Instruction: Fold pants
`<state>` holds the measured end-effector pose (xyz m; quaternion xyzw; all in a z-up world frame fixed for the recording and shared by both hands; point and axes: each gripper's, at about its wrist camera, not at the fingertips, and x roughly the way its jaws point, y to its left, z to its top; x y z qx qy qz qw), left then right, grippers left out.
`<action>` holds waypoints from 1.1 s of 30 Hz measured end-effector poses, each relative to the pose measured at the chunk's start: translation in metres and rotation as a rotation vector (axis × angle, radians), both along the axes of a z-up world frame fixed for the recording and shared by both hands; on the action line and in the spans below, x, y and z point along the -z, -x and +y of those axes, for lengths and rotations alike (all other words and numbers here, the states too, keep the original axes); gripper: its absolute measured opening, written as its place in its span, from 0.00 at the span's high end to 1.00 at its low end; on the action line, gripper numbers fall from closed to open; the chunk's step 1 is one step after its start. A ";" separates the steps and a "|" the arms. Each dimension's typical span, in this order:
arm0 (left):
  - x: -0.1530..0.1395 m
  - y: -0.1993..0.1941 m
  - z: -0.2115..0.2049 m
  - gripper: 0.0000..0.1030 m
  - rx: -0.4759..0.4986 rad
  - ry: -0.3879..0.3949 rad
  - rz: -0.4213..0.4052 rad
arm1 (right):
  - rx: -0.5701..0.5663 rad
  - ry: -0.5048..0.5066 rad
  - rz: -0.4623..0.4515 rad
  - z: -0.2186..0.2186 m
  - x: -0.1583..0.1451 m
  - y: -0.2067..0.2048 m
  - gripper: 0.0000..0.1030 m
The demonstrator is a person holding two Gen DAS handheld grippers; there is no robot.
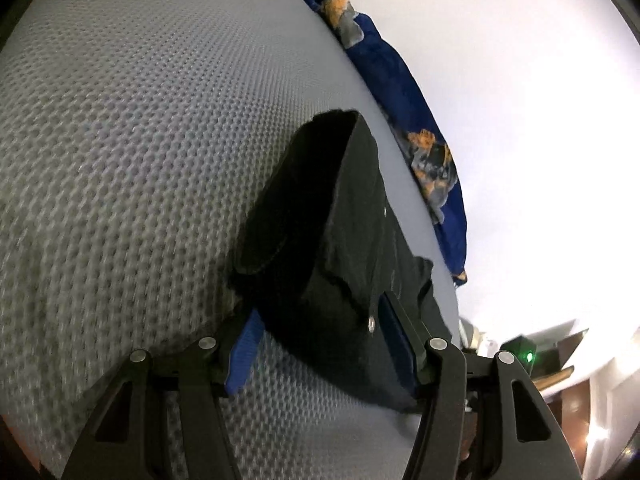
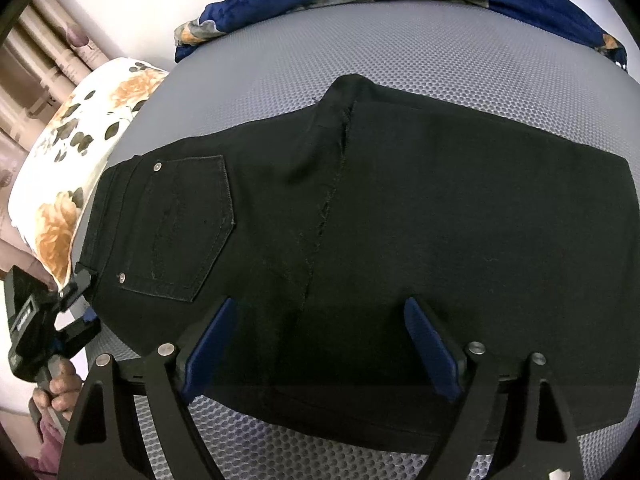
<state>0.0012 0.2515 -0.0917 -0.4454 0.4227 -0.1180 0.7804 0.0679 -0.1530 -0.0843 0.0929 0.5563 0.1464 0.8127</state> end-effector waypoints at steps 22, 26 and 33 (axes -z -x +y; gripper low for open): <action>-0.044 -0.023 -0.046 0.72 0.040 -0.260 -0.055 | 0.005 0.003 -0.017 0.005 0.000 0.005 0.14; -0.059 -0.028 -0.054 0.72 0.053 -0.275 -0.081 | 0.008 -0.005 -0.018 0.005 0.000 0.005 0.14; -0.087 -0.038 -0.079 0.73 0.097 -0.317 -0.147 | 0.014 -0.066 0.002 -0.001 -0.005 0.008 0.14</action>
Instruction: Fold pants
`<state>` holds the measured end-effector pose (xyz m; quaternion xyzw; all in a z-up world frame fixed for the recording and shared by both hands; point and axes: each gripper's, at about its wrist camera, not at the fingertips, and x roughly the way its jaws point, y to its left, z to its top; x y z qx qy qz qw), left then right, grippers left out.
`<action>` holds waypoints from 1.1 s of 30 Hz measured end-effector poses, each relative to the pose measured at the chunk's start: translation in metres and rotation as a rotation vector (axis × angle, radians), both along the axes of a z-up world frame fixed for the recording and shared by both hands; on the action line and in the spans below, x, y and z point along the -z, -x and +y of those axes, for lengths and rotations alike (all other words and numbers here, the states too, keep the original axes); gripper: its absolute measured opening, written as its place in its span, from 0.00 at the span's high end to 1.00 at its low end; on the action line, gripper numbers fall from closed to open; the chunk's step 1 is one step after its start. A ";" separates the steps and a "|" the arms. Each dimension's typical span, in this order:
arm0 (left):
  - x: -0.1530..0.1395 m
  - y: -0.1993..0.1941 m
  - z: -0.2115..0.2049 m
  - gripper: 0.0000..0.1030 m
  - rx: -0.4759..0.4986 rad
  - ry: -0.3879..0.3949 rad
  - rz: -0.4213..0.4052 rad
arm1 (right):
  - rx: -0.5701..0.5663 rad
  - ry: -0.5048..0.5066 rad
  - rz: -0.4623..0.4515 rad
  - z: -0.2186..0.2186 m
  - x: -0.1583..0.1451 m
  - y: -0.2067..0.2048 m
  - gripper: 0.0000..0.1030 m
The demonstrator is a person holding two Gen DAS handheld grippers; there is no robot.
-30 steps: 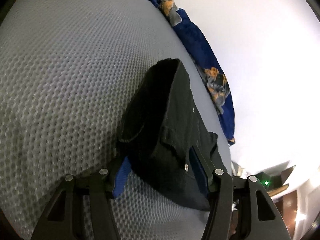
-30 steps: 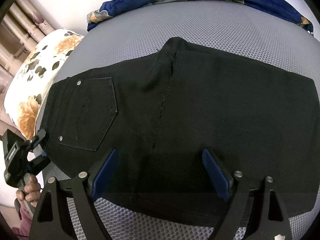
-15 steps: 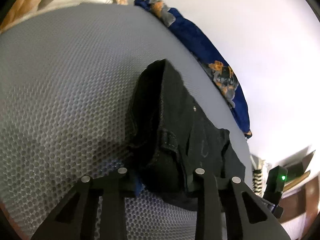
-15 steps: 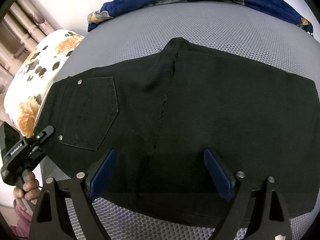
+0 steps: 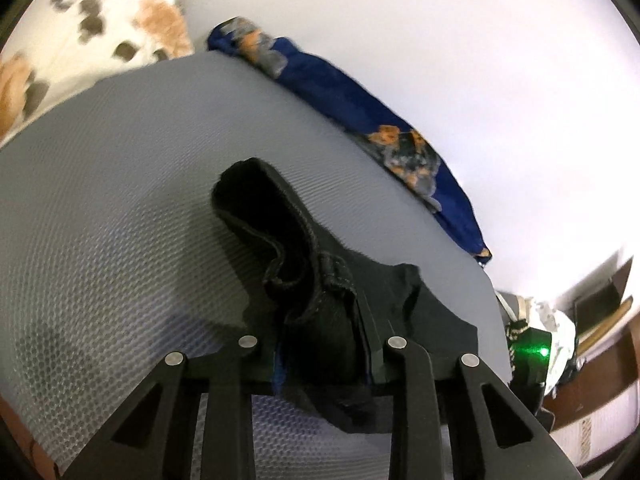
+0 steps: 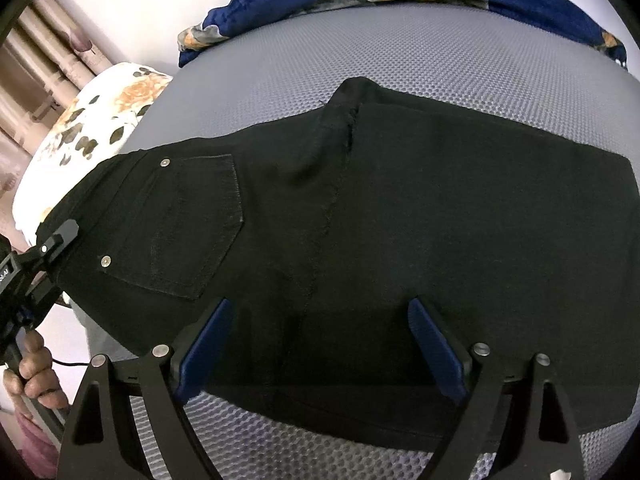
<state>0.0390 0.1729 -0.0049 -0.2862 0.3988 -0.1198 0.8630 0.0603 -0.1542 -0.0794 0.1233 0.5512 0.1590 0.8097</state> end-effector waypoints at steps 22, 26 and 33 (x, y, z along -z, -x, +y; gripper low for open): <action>-0.062 -0.041 -0.221 0.73 0.570 -0.088 -0.167 | 0.323 -0.108 -0.108 -0.162 -0.052 0.013 0.15; -0.049 -0.044 -0.264 0.73 0.657 -0.091 -0.131 | 0.371 -0.121 -0.090 -0.190 -0.044 0.015 0.15; -0.009 -0.042 -0.322 0.73 0.750 -0.146 -0.039 | 0.436 -0.158 -0.052 -0.221 -0.025 0.015 0.15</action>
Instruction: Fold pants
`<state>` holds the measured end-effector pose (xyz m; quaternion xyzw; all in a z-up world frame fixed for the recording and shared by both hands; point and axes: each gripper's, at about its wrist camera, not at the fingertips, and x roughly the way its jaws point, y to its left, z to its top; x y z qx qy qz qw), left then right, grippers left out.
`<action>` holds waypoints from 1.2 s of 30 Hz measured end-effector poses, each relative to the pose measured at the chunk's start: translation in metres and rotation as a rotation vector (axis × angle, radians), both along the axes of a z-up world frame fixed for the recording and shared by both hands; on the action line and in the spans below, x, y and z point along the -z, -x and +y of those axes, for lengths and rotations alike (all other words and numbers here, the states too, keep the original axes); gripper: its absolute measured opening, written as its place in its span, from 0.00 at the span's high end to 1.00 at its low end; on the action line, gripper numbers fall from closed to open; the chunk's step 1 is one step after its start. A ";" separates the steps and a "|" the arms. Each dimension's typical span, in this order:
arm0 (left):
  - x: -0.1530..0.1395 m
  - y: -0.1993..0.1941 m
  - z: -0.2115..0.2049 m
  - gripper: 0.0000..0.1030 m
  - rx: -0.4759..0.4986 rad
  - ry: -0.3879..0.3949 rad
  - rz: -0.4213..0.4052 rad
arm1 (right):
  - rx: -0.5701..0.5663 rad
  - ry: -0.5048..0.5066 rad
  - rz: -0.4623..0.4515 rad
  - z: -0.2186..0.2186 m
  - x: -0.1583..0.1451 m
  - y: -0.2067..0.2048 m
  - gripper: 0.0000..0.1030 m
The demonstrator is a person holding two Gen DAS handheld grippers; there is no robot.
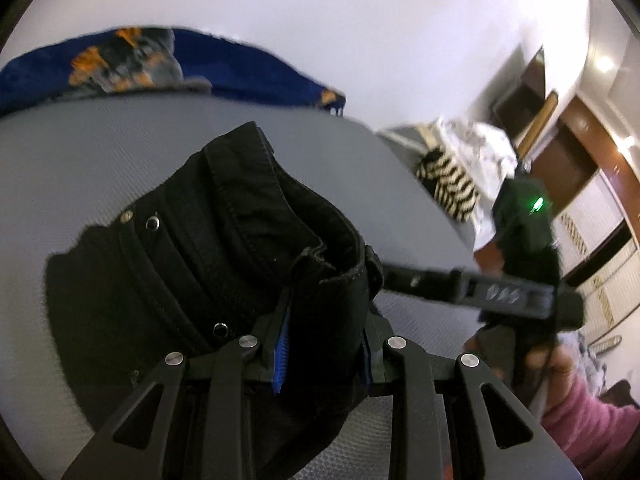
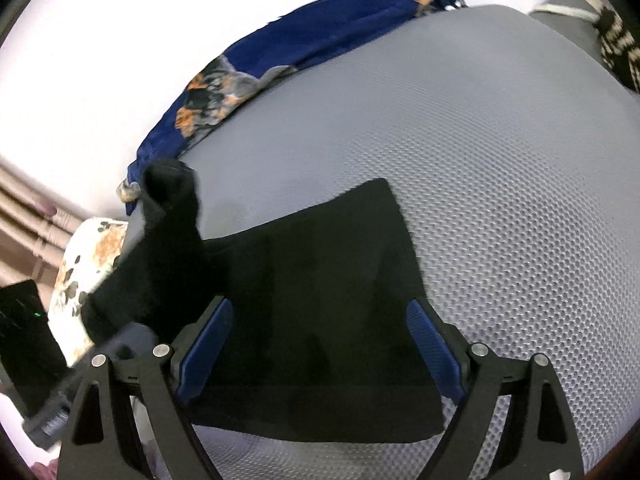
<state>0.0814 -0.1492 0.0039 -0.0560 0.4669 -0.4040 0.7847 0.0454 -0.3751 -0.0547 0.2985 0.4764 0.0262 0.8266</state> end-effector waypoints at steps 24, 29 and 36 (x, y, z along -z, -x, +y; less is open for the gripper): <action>-0.001 0.000 0.073 0.37 -0.163 -0.128 -0.004 | -0.291 -0.288 0.037 -0.018 0.055 -0.043 0.39; 0.015 -0.011 0.121 0.37 -0.378 -0.205 0.015 | -0.360 -0.319 0.030 -0.010 0.060 -0.065 0.42; 0.041 -0.017 0.157 0.37 -0.545 -0.358 0.058 | -0.397 -0.368 0.017 0.002 0.065 -0.086 0.58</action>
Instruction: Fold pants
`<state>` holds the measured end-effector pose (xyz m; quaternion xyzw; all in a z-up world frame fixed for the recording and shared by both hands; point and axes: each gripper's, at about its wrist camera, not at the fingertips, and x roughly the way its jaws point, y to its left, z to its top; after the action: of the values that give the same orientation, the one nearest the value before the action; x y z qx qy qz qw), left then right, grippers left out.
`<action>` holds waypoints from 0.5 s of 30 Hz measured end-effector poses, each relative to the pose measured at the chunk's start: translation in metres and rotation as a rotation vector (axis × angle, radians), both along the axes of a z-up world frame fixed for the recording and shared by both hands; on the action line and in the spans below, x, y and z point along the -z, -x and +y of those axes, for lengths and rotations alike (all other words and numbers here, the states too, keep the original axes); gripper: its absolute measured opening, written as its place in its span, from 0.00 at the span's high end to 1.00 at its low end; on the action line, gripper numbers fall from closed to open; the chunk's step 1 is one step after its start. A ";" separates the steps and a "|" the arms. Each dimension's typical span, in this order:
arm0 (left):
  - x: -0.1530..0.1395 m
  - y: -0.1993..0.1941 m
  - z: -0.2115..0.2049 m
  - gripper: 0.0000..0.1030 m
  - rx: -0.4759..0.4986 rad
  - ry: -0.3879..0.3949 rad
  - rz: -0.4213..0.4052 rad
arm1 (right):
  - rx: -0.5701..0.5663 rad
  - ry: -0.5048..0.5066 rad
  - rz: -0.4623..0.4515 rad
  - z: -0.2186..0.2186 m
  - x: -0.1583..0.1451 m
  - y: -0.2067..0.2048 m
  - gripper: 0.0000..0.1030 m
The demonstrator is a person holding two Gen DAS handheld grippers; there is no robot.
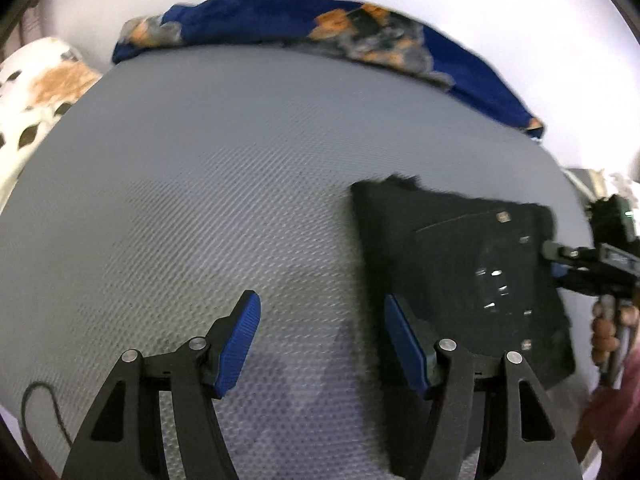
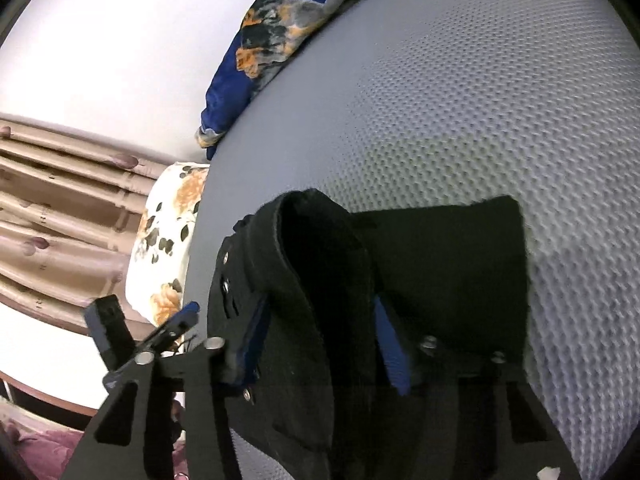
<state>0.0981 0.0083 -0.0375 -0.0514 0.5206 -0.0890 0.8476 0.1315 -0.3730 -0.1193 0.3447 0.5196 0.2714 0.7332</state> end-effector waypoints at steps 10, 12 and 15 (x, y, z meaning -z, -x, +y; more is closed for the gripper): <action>-0.004 0.004 -0.013 0.37 0.032 0.024 0.001 | 0.117 0.037 -0.077 0.007 -0.062 0.032 0.90; -0.008 0.002 -0.019 0.37 0.048 0.037 -0.012 | 0.150 0.069 -0.092 0.003 -0.076 0.039 0.90; -0.013 -0.001 -0.029 0.37 0.082 0.058 -0.028 | 0.214 0.140 -0.091 -0.012 -0.082 0.049 0.90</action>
<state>0.0987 -0.0205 -0.0241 -0.0530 0.5075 -0.1395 0.8487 0.0824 -0.3850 -0.0370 0.3336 0.4638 0.1700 0.8029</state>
